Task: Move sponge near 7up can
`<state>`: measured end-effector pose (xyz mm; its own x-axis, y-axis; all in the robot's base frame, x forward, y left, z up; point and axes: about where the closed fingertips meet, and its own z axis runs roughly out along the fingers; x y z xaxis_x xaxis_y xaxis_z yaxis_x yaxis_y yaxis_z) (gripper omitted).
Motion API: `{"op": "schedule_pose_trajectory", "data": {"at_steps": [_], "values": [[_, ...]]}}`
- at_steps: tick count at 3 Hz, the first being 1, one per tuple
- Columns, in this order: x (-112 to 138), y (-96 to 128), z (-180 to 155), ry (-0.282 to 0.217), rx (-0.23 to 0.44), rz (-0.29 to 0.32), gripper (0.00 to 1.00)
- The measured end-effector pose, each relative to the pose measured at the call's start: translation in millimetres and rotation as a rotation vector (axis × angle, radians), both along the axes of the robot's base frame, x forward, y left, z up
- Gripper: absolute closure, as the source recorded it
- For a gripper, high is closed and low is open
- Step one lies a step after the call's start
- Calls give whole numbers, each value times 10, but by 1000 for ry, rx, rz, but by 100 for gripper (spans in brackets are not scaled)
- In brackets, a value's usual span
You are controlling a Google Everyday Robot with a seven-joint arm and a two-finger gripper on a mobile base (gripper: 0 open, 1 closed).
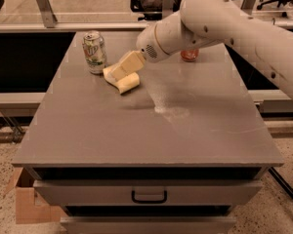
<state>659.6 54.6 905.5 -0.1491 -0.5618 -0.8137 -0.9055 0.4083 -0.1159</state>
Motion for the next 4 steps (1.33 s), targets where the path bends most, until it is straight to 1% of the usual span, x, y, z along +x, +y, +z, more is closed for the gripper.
{"op": "schedule_pose_trajectory", "data": {"at_steps": [1, 2, 3, 4], "values": [[-139, -182, -109, 12, 83, 4, 0], [-298, -923, -118, -1, 143, -71, 0], [-438, -1727, -93, 7, 143, -193, 0], [-442, -1767, -99, 8, 142, -200, 0]]}}
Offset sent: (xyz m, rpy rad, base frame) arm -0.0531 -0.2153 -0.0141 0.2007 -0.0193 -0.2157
